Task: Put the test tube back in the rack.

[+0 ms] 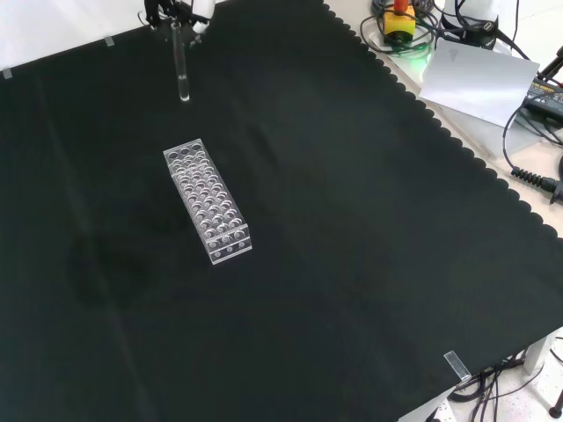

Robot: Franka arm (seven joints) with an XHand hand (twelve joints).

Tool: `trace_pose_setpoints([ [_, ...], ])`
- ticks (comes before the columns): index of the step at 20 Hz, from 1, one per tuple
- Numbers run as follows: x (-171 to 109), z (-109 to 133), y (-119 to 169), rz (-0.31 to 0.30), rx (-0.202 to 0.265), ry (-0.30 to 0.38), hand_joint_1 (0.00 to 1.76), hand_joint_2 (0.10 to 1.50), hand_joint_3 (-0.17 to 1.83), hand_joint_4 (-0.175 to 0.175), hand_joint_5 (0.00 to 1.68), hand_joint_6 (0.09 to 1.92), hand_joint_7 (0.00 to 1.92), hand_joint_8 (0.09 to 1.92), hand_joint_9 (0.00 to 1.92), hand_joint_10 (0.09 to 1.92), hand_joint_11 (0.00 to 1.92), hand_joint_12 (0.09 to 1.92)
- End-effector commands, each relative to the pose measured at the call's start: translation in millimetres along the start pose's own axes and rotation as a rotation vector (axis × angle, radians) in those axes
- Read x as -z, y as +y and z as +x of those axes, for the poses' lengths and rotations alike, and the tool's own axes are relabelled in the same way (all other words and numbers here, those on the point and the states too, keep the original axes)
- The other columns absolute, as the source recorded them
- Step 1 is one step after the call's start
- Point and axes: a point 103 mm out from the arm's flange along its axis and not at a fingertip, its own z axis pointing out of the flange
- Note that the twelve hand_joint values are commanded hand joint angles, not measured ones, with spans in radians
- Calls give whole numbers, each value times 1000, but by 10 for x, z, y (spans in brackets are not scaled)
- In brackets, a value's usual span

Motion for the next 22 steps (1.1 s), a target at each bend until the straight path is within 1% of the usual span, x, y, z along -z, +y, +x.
trace_pose_setpoints([
  [1,-131,443,-12,30,96,17,1232,657,633,-175,1320,561,1705,508,1623,658,1268,854],
  [4,-194,536,29,41,111,16,1232,657,633,-175,1320,561,1705,508,1623,658,1267,854],
  [7,-271,576,81,54,117,10,1232,657,633,-175,1320,561,1705,508,1622,658,1267,854],
  [15,-471,577,241,85,110,-6,1232,657,633,-175,1320,561,1705,509,1622,659,1268,855],
  [18,-536,580,307,93,98,-4,1232,657,633,-175,1320,561,1705,509,1622,659,1268,855],
  [22,-631,581,388,106,94,-4,1232,657,633,-175,1320,561,1704,509,1622,659,1267,855],
])
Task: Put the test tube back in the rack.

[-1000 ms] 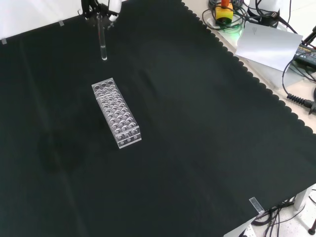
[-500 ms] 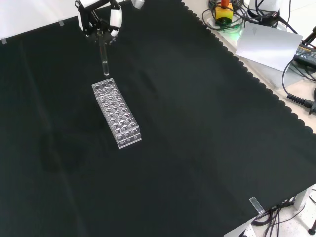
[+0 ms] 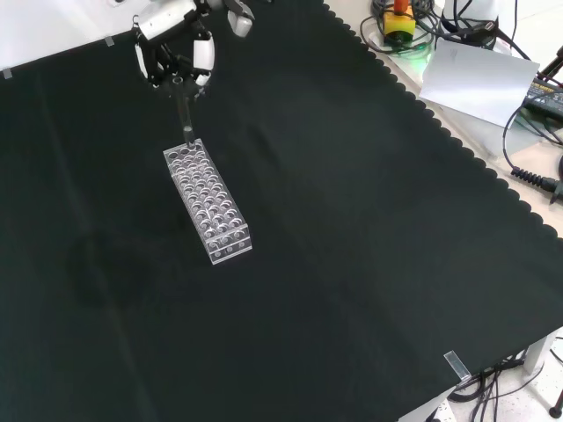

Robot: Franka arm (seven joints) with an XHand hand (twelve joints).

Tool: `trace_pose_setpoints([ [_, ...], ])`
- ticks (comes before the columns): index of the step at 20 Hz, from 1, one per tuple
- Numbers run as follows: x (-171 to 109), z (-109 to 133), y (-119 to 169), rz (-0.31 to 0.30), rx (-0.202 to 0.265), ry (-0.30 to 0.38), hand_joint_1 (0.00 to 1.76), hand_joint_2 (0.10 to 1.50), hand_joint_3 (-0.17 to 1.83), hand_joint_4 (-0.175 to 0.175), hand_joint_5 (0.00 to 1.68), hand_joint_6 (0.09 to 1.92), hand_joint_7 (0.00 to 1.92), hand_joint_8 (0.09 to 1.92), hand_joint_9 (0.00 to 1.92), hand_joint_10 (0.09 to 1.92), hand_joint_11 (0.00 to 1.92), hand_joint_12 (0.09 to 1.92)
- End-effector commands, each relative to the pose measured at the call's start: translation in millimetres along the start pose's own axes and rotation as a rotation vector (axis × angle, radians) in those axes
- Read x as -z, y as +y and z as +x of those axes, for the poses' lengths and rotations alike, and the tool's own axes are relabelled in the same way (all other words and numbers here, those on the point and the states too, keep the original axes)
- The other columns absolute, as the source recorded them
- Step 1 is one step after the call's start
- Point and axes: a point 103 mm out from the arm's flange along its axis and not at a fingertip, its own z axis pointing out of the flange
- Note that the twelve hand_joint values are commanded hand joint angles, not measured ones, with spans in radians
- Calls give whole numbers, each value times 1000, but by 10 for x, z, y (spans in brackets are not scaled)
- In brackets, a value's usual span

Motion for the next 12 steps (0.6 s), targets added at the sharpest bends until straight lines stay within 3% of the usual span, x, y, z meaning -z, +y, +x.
trace_pose_setpoints([
  [1,-127,0,127,20,-7,-2,1232,657,633,-175,1320,561,1704,509,1622,659,1267,855],
  [12,-364,-133,347,46,-46,-2,1232,657,633,-175,1320,562,1704,509,1622,660,1267,856],
])
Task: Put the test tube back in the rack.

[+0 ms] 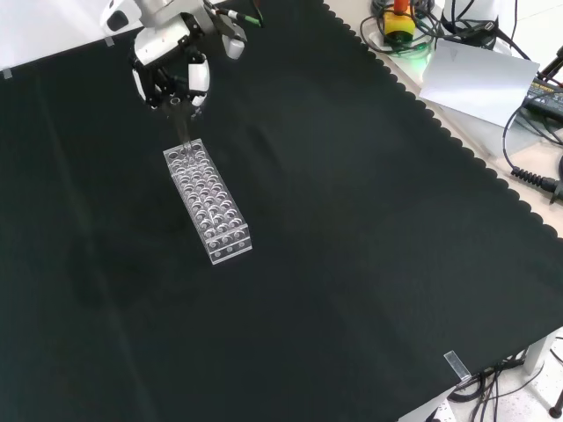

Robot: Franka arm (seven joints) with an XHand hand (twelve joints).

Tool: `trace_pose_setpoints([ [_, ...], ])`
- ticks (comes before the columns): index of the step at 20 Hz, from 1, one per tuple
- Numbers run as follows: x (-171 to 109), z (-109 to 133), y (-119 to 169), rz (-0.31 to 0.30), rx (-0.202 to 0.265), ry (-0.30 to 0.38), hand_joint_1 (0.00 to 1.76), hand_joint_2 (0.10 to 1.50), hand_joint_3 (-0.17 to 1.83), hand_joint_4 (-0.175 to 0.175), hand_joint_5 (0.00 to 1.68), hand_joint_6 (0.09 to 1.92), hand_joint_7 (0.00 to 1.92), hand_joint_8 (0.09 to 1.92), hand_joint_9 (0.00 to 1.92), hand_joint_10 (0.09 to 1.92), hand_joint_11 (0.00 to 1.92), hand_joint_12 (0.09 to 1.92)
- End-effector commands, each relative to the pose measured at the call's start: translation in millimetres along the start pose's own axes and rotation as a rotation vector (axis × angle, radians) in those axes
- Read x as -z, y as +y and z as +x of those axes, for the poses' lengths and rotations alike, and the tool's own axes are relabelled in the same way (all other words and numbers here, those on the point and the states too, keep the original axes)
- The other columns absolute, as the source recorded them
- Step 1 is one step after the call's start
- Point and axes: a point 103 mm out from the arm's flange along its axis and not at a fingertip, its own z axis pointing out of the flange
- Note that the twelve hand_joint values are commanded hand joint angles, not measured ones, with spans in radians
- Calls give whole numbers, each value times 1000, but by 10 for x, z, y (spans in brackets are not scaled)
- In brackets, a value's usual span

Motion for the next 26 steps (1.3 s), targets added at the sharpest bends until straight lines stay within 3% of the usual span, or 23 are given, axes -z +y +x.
trace_pose_setpoints([
  [1,-105,-82,114,11,-24,2,1232,657,633,-175,1320,562,1704,510,1622,660,1267,856],
  [15,-268,-129,304,29,-41,-1,1232,657,632,-175,1319,562,1703,510,1622,661,1267,857],
  [26,-182,-92,378,23,-33,6,1232,658,632,-175,1319,563,1703,511,1621,662,1267,858],
])
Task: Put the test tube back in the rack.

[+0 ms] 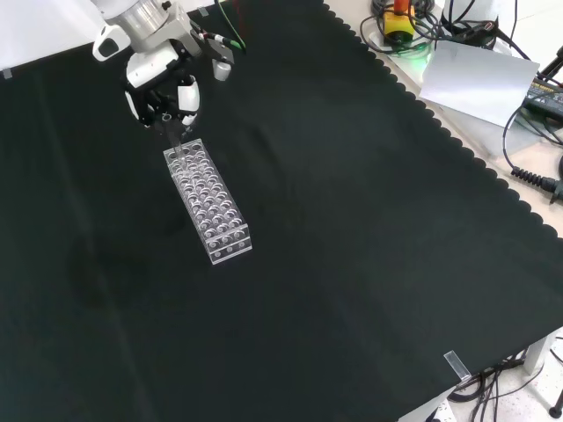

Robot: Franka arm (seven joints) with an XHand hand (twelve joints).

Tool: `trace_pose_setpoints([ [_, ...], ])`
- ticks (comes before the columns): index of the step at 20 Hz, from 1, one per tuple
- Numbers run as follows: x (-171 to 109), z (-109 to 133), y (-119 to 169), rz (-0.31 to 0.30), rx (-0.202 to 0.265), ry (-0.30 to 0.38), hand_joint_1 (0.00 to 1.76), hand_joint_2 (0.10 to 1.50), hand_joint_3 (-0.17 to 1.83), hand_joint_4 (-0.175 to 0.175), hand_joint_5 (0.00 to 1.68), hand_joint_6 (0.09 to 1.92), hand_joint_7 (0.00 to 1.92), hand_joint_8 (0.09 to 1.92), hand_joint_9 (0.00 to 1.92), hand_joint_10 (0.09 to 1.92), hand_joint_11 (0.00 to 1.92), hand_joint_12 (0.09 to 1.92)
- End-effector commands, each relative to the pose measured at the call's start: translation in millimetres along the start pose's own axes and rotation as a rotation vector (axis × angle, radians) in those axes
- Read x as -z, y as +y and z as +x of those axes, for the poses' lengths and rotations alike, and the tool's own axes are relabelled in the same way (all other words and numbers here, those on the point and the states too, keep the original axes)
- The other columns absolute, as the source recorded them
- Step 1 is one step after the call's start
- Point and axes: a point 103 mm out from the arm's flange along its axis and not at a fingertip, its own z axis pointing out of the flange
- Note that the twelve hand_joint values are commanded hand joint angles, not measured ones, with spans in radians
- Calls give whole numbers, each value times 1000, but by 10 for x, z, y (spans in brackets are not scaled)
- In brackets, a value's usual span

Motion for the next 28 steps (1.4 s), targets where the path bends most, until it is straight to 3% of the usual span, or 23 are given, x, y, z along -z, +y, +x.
trace_pose_setpoints([
  [1,69,30,31,-12,12,7,1232,658,632,-175,1319,563,1703,511,1621,662,1267,858],
  [8,153,87,28,-3,21,5,1232,658,632,-175,1319,563,1703,512,1621,662,1266,859],
  [28,26,124,-2,13,27,4,1232,658,631,-175,1319,563,1702,513,1621,663,1266,860],
])
